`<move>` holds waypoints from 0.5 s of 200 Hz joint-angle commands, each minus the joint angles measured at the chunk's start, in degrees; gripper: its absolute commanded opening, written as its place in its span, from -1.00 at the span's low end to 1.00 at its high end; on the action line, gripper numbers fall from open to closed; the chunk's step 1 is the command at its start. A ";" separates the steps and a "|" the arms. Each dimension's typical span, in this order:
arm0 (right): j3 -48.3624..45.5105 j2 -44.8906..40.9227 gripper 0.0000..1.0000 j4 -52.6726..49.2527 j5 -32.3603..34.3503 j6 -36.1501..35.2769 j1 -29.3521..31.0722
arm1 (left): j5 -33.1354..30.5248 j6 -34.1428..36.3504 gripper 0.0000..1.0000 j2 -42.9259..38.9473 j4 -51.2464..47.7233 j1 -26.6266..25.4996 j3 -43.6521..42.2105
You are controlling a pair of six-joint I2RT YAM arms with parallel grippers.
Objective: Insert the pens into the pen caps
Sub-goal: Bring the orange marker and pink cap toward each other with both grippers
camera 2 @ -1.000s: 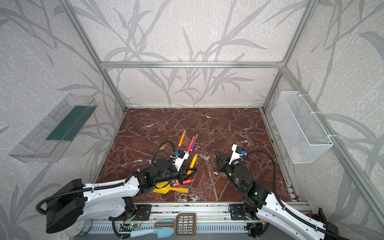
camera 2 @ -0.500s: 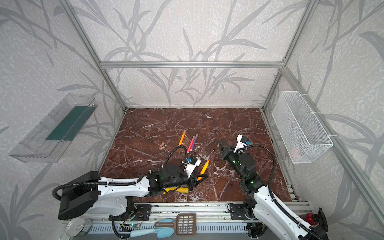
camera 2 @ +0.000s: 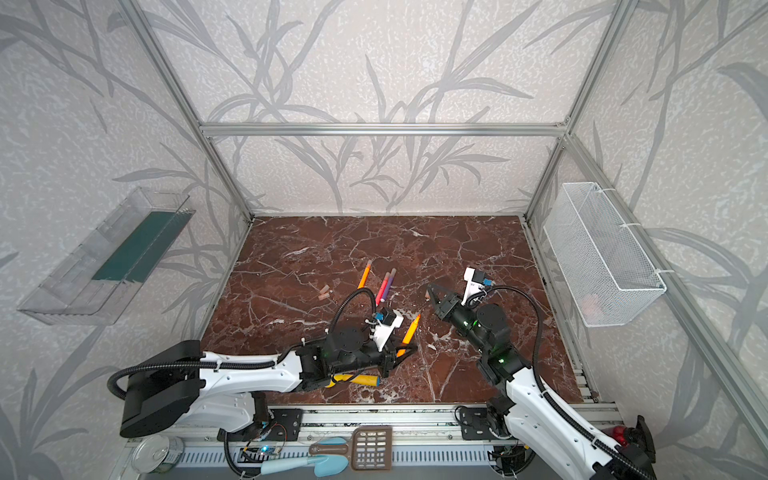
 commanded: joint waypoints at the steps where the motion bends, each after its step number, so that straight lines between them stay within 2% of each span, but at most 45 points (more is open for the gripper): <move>1: 2.18 3.03 -1.00 4.39 -4.25 1.35 -0.08 | -0.84 0.83 -1.00 0.64 1.50 -0.15 1.83; 34: 2.20 4.89 -1.00 6.47 -5.28 2.04 0.12 | -1.36 0.65 -1.00 0.96 2.72 -0.16 1.11; 100: 1.50 -1.14 -1.00 2.22 -2.43 0.77 3.31 | -2.49 0.40 -1.00 2.31 4.79 -0.22 0.27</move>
